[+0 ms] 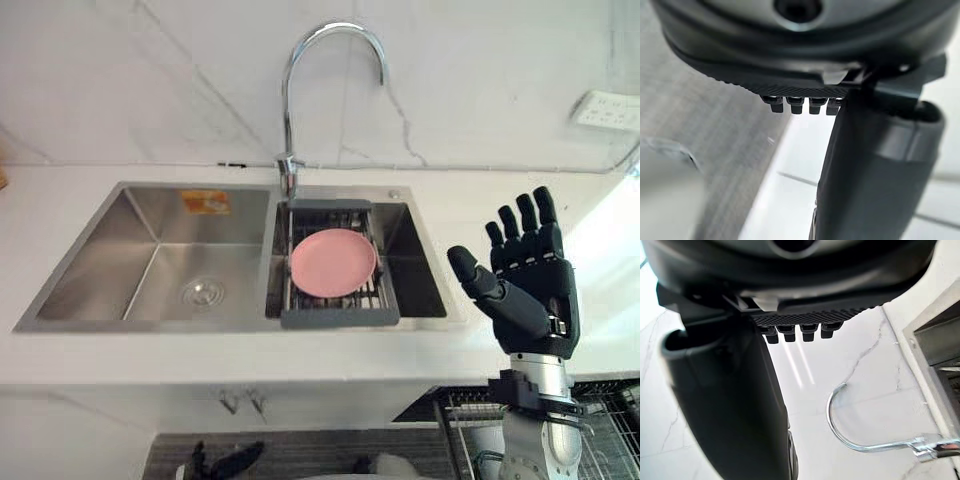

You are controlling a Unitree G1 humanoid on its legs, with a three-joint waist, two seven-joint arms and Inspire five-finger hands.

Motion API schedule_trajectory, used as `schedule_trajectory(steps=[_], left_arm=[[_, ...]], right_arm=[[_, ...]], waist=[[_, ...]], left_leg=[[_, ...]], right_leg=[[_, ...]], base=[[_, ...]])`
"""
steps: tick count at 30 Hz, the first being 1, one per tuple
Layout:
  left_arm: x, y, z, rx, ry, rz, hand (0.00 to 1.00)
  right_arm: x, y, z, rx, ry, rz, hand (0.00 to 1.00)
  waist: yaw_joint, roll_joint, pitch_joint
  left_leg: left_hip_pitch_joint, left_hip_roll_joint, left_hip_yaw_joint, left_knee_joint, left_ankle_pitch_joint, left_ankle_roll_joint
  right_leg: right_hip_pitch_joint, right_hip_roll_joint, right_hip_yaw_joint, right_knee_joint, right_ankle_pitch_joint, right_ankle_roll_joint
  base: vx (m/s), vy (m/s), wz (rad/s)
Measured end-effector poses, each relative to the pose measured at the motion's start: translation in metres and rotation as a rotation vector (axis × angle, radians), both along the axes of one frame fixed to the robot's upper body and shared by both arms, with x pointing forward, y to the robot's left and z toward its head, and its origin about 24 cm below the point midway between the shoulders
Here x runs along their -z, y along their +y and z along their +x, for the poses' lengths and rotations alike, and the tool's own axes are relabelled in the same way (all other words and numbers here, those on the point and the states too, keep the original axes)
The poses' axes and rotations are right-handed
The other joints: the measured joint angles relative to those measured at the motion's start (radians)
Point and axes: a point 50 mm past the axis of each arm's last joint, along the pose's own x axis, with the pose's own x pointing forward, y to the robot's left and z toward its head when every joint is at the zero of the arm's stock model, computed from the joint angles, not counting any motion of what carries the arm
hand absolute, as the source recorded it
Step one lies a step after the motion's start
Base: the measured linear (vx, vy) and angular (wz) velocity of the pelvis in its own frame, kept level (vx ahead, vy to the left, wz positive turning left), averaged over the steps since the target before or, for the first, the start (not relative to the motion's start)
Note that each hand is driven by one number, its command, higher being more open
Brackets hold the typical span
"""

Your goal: Walk over to the sink, pick up the cup, carry it to the dishwasher, place the cup inside the dishwasher, then close the dishwasher door

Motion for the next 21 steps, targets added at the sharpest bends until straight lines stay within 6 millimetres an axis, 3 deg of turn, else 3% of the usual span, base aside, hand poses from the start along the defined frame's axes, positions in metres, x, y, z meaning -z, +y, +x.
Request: schedule_trajectory(steps=[1,5,9,12,13,14,16,17,18,21], left_arm=[[0.000,-0.012,0.003,-0.009,-0.013,-0.031,1.00],[-0.001,-0.016,0.008,0.031,-0.016,-0.022,1.00],[0.000,-0.016,0.008,0.038,0.019,-0.026,1.00],[-0.002,-0.013,0.018,0.054,0.033,-0.029,1.00],[-0.002,-0.011,0.018,0.048,0.045,-0.030,1.00],[-0.003,-0.011,0.022,0.052,0.043,-0.034,1.00],[-0.004,-0.012,0.025,0.052,0.045,-0.040,1.00],[-0.005,-0.013,0.025,0.049,0.045,-0.042,1.00],[-0.004,-0.015,0.024,0.034,0.047,-0.059,1.00],[-0.005,-0.014,0.026,0.035,0.051,-0.048,1.00]], right_arm=[[-0.003,0.000,0.002,0.005,-0.017,0.003,1.00],[-0.013,0.004,0.000,-0.007,-0.057,0.005,1.00],[-0.022,0.005,0.002,-0.016,-0.108,0.002,1.00],[-0.025,0.008,0.003,-0.032,-0.119,-0.004,1.00],[-0.028,0.007,0.004,-0.031,-0.132,-0.011,1.00],[-0.033,0.006,0.008,-0.025,-0.163,-0.006,1.00],[-0.040,0.009,0.015,-0.047,-0.212,0.018,1.00],[-0.042,0.012,0.017,-0.059,-0.223,0.021,1.00],[-0.042,0.017,0.018,-0.087,-0.232,0.029,1.00],[-0.047,0.031,0.019,-0.170,-0.259,0.019,1.00]], waist=[[0.010,0.018,-0.005],[0.011,0.013,-0.011],[0.007,0.019,0.009],[-0.003,0.021,0.052],[0.003,0.020,0.062],[0.012,0.026,0.072],[0.027,0.032,0.075],[0.029,0.035,0.075],[0.036,0.042,0.072],[0.031,0.036,0.076]], left_leg=[[0.012,0.015,-0.006,-0.066,0.077,-0.013],[0.024,0.005,0.001,-0.025,0.081,-0.010],[0.014,-0.004,0.001,0.043,0.077,-0.017],[-0.122,0.036,0.008,0.374,0.063,0.008],[-0.180,0.062,0.005,0.459,0.009,0.024],[-0.206,0.054,-0.028,0.403,-0.033,0.029],[-0.249,0.030,-0.129,0.281,-0.029,0.024],[-0.257,0.027,-0.167,0.225,-0.011,0.015],[-0.240,0.020,-0.151,0.177,0.076,0.016],[-0.218,-0.003,-0.103,0.102,0.120,0.025]], right_leg=[[0.005,0.017,0.015,-0.017,0.002,0.012],[0.093,0.022,0.031,-0.154,0.048,0.042],[0.139,0.012,0.047,-0.217,0.065,0.046],[0.178,-0.010,0.039,-0.228,0.060,0.028],[0.190,-0.014,0.052,-0.240,0.055,0.030],[0.189,-0.014,0.071,-0.243,0.050,0.043],[0.160,-0.012,0.109,-0.234,0.047,0.048],[0.146,-0.009,0.121,-0.225,0.046,0.054],[0.122,-0.010,0.154,-0.210,0.045,0.066],[0.117,-0.012,0.217,-0.259,0.093,0.087]], base=[[0.14,0.001,-0.35],[0.14,0.072,-0.18],[0.12,0.064,-0.08],[0.05,0.005,0.18],[0.04,0.068,-0.07],[0.02,0.080,-0.20],[-0.02,0.088,-0.43],[-0.05,0.120,-0.60],[-0.04,0.114,-0.50],[-0.03,0.051,-0.38]])
